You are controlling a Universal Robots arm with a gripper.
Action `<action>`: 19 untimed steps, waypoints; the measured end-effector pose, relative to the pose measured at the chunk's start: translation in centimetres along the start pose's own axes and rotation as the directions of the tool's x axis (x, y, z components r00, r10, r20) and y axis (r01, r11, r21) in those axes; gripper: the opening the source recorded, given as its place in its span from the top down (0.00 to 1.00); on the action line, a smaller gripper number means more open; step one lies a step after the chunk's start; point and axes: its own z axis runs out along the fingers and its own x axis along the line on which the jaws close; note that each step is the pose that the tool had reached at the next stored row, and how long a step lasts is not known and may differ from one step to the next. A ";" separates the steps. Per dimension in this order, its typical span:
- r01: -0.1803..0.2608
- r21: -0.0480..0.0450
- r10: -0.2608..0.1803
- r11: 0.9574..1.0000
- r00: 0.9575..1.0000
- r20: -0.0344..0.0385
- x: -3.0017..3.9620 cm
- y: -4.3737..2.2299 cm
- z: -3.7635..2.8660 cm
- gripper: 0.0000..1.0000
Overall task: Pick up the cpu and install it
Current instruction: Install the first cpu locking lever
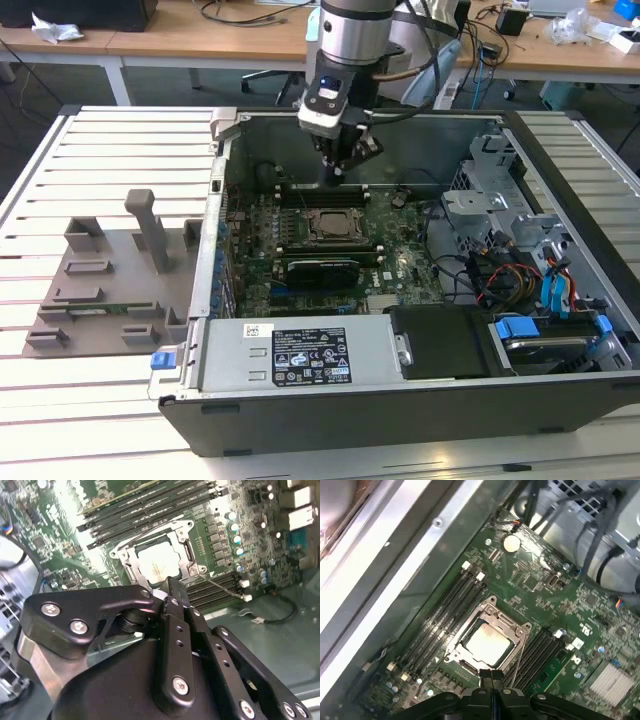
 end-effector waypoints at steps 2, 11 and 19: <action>0.077 -0.003 -0.077 0.997 0.997 0.005 0.00 0.00 0.00 0.89; 0.249 -0.007 -0.249 0.969 0.968 0.016 0.00 0.00 0.00 0.89; 0.441 -0.010 -0.441 0.897 0.897 0.031 0.00 0.00 0.00 0.89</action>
